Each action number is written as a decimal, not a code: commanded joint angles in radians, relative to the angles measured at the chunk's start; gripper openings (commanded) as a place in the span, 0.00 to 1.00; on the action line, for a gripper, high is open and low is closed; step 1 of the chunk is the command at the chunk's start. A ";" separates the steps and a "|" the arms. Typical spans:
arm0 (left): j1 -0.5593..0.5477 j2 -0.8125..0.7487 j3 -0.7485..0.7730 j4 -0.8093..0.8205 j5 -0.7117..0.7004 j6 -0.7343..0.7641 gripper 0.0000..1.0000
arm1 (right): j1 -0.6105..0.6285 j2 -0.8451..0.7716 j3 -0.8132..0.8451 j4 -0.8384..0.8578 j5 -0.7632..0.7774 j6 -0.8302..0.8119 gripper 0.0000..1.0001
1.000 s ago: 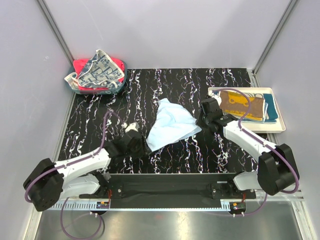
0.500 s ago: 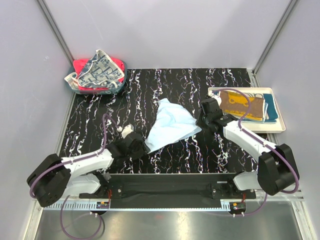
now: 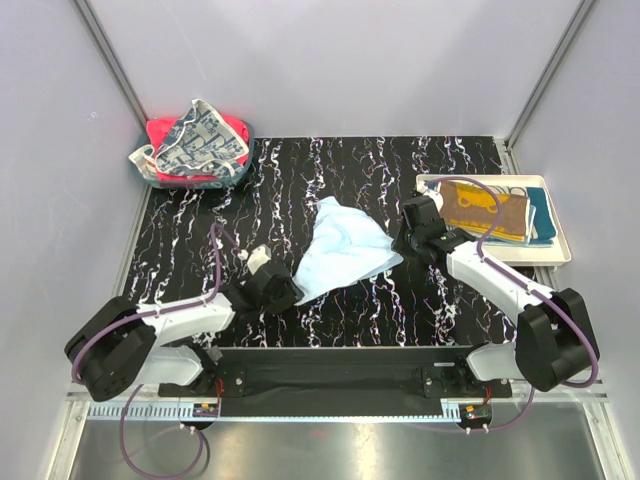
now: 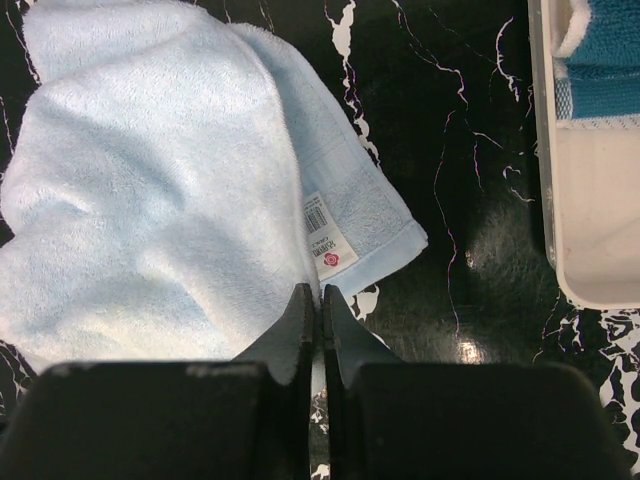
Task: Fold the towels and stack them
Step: Flatten out the crumpled towel
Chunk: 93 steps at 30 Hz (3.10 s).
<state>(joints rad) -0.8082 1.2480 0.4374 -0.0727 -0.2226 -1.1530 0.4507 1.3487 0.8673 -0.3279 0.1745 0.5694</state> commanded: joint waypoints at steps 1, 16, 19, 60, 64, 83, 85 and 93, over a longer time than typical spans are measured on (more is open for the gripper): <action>-0.002 0.053 -0.006 -0.067 -0.040 0.015 0.44 | 0.000 -0.034 0.013 0.013 0.019 -0.011 0.03; -0.002 0.085 0.041 -0.125 -0.052 0.061 0.02 | 0.000 -0.063 0.015 0.004 0.017 -0.014 0.02; -0.002 0.068 0.040 -0.130 -0.055 0.067 0.00 | 0.000 -0.057 0.018 0.004 0.014 -0.017 0.02; 0.000 -0.119 0.112 -0.274 -0.020 0.183 0.00 | 0.005 -0.258 -0.016 -0.069 -0.084 -0.006 0.00; 0.012 -0.145 0.239 -0.329 -0.073 0.242 0.00 | 0.006 -0.226 0.062 -0.063 -0.073 -0.035 0.00; 0.127 0.007 1.170 -0.556 -0.181 0.700 0.00 | 0.006 0.073 0.981 -0.211 -0.161 -0.335 0.00; 0.127 0.019 1.221 -0.591 -0.161 0.728 0.00 | 0.006 0.060 1.013 -0.209 -0.173 -0.364 0.00; 0.124 0.011 1.481 -0.683 -0.106 0.834 0.00 | 0.006 -0.019 1.116 -0.206 -0.219 -0.419 0.00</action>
<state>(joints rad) -0.6861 1.2701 1.8095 -0.7242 -0.3618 -0.3973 0.4526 1.3884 1.9186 -0.5518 0.0044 0.1982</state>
